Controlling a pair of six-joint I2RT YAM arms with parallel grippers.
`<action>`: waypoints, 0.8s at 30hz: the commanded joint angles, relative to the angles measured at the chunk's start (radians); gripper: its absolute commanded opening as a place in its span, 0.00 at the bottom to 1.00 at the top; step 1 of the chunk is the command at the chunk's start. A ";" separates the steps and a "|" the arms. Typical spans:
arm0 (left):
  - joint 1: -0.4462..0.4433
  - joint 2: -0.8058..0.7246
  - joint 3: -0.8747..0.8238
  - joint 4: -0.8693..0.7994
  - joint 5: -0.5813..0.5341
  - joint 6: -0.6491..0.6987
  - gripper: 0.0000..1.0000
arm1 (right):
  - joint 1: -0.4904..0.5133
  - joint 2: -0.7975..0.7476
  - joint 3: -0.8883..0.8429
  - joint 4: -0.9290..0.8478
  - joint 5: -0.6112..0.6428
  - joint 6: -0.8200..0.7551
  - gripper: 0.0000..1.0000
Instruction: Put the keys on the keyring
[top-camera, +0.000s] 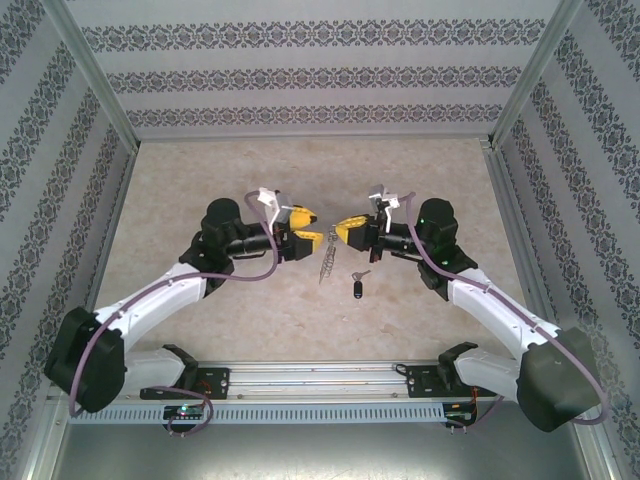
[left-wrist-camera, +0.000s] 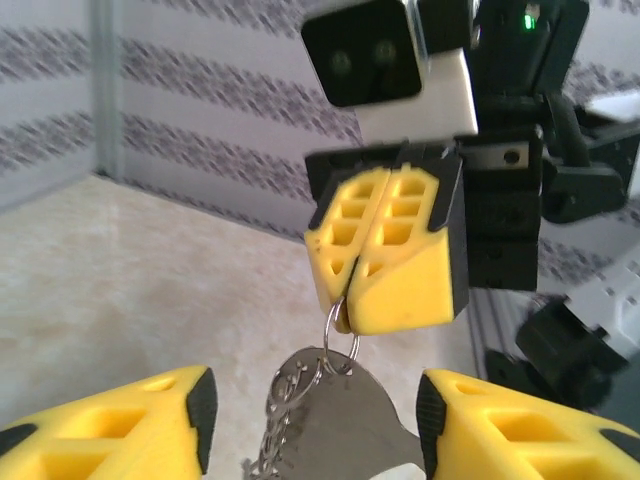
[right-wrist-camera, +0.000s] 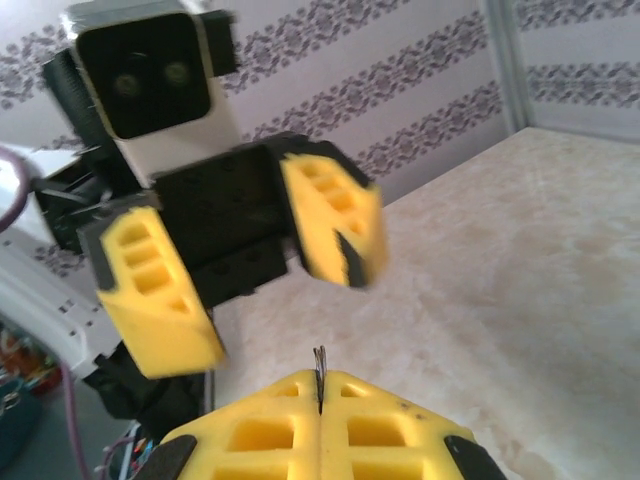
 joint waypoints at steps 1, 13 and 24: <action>-0.009 -0.055 -0.022 0.146 -0.132 -0.080 0.58 | -0.011 -0.015 -0.014 0.134 0.027 0.041 0.00; -0.011 0.024 -0.082 0.395 -0.134 -0.286 0.58 | -0.005 0.001 -0.028 0.375 0.103 0.174 0.00; -0.013 0.101 -0.091 0.648 -0.138 -0.470 0.51 | 0.041 0.041 -0.019 0.527 0.189 0.238 0.00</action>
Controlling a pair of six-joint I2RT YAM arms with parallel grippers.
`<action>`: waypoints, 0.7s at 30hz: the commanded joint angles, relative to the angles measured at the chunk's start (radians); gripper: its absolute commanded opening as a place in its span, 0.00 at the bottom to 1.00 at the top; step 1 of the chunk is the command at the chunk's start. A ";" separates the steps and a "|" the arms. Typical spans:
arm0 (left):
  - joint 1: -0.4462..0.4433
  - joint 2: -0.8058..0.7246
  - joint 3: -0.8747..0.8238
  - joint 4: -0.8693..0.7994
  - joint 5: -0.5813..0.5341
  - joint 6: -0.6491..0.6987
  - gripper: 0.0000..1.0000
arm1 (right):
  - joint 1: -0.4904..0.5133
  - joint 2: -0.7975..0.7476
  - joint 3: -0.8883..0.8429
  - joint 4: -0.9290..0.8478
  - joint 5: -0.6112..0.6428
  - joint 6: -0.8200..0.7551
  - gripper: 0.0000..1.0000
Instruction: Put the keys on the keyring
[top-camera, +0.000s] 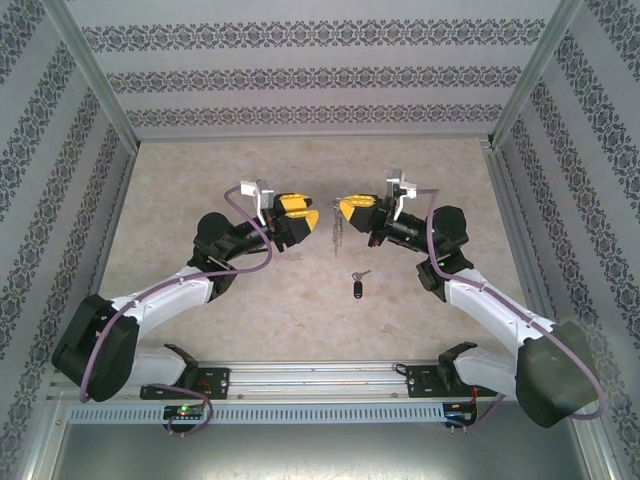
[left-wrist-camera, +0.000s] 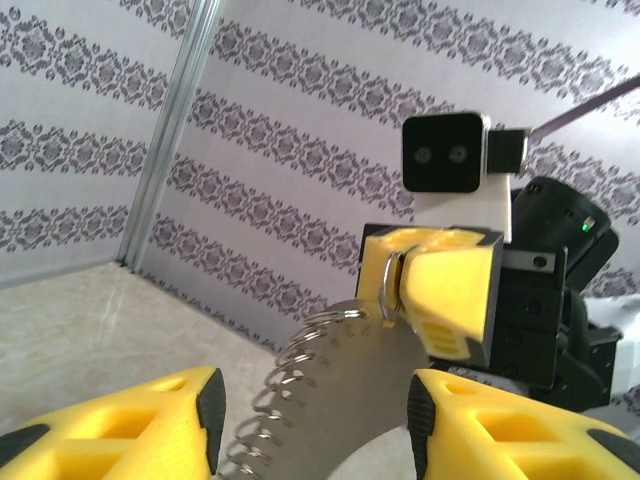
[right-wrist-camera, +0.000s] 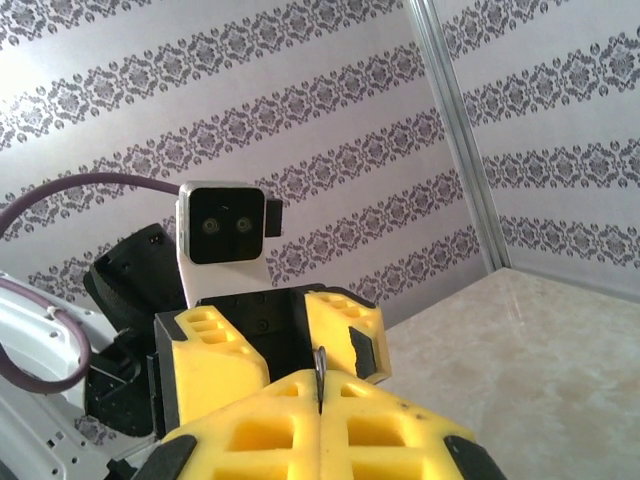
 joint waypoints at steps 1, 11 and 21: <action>-0.013 0.017 -0.007 0.163 -0.002 -0.087 0.51 | 0.023 0.020 0.007 0.120 0.039 0.023 0.00; -0.015 0.038 -0.005 0.241 0.001 -0.148 0.48 | 0.068 0.084 0.025 0.196 0.070 0.050 0.00; -0.016 0.043 -0.009 0.260 0.002 -0.178 0.43 | 0.097 0.107 0.038 0.213 0.081 0.053 0.00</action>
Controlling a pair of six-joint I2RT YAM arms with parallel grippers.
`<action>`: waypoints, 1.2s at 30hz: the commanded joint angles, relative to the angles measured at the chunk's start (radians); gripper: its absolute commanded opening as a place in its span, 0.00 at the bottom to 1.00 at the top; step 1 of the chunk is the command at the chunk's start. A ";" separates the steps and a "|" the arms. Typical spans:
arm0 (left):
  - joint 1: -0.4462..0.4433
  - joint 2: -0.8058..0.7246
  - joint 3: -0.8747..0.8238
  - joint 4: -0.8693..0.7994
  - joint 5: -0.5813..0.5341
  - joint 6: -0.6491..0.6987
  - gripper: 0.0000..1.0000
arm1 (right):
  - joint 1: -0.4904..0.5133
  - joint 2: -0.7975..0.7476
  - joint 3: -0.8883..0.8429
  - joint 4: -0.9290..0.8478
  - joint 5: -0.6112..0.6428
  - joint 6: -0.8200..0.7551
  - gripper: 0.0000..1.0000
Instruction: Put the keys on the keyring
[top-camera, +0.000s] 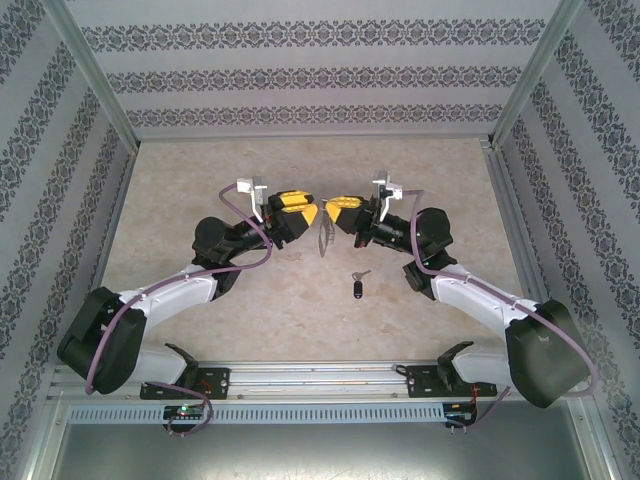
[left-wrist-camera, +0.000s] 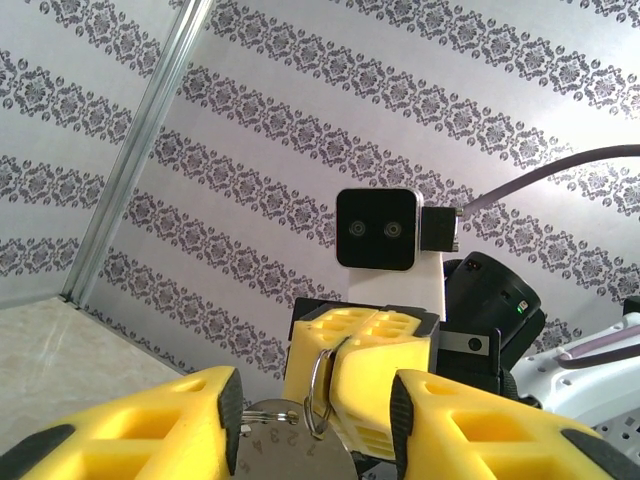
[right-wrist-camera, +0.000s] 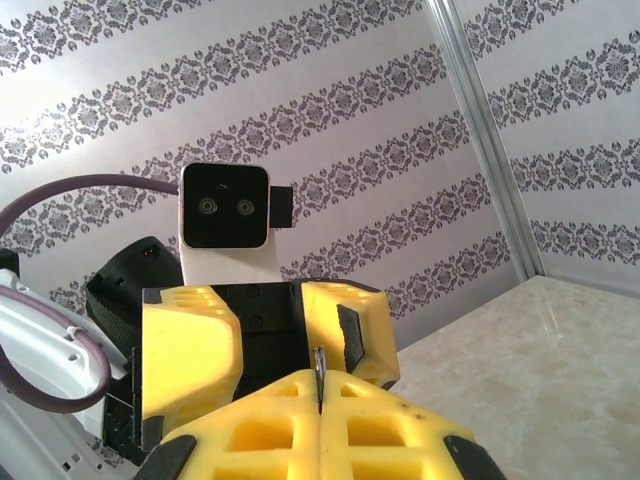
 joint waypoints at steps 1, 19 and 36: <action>-0.012 0.005 -0.008 0.085 0.003 -0.030 0.43 | 0.016 0.005 0.037 0.079 0.018 0.006 0.00; -0.024 0.038 -0.007 0.105 0.024 -0.048 0.33 | 0.033 0.025 0.048 0.076 0.020 -0.001 0.00; -0.035 0.067 0.017 0.104 0.034 -0.035 0.18 | 0.034 0.035 0.048 0.070 0.011 -0.008 0.00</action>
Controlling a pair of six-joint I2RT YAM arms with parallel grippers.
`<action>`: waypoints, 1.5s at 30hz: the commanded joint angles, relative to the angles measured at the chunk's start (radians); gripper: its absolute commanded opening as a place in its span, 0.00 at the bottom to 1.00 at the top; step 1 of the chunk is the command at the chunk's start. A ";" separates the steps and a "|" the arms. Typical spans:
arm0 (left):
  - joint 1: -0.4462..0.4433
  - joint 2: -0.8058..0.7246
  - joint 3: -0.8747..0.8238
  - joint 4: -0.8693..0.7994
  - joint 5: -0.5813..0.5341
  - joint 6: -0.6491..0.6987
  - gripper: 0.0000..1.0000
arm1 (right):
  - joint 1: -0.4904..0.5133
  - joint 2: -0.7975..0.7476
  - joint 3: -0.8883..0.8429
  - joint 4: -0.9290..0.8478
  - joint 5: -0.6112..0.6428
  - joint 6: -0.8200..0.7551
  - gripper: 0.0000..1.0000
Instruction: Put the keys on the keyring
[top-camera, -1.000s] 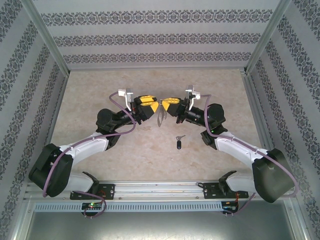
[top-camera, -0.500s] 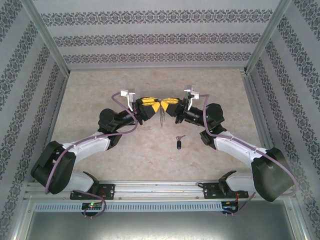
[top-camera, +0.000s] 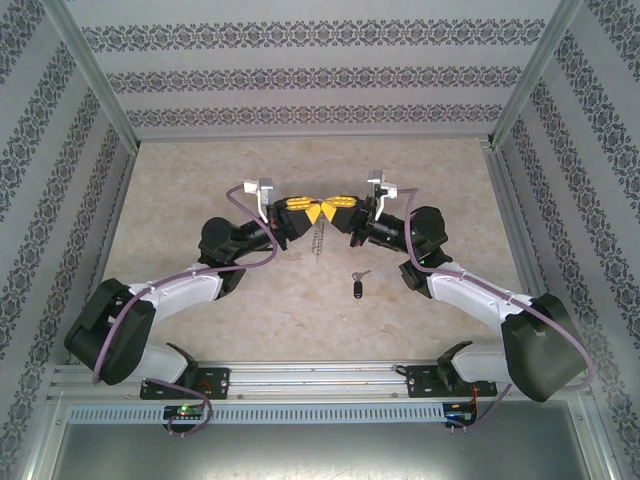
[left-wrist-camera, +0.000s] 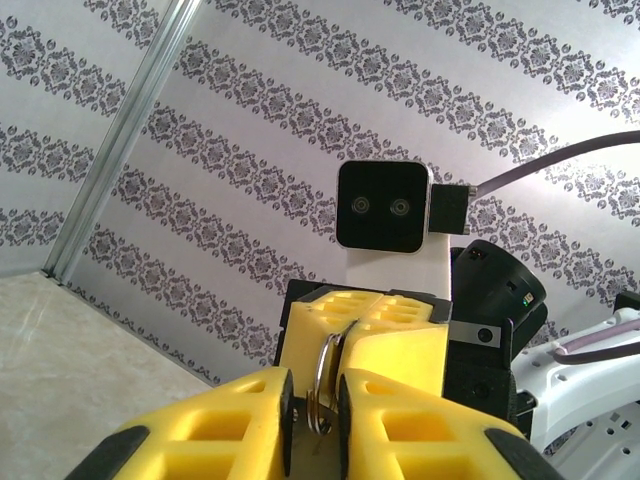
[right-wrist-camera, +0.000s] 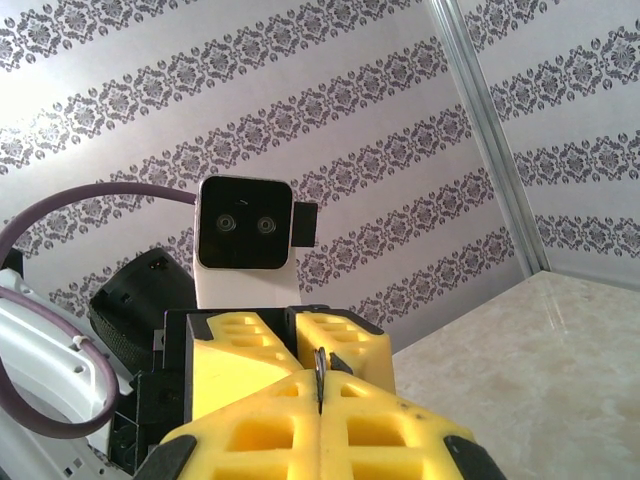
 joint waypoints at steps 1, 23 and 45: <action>-0.020 0.012 0.019 0.066 0.025 0.003 0.17 | 0.014 0.004 0.033 0.062 -0.005 -0.012 0.00; -0.023 -0.130 -0.080 -0.156 0.000 0.681 0.00 | -0.169 -0.406 -0.119 -0.652 0.252 -0.126 0.55; -0.074 -0.132 -0.227 -0.004 -0.178 0.933 0.00 | -0.172 -0.274 -0.141 -1.167 0.450 -0.127 0.51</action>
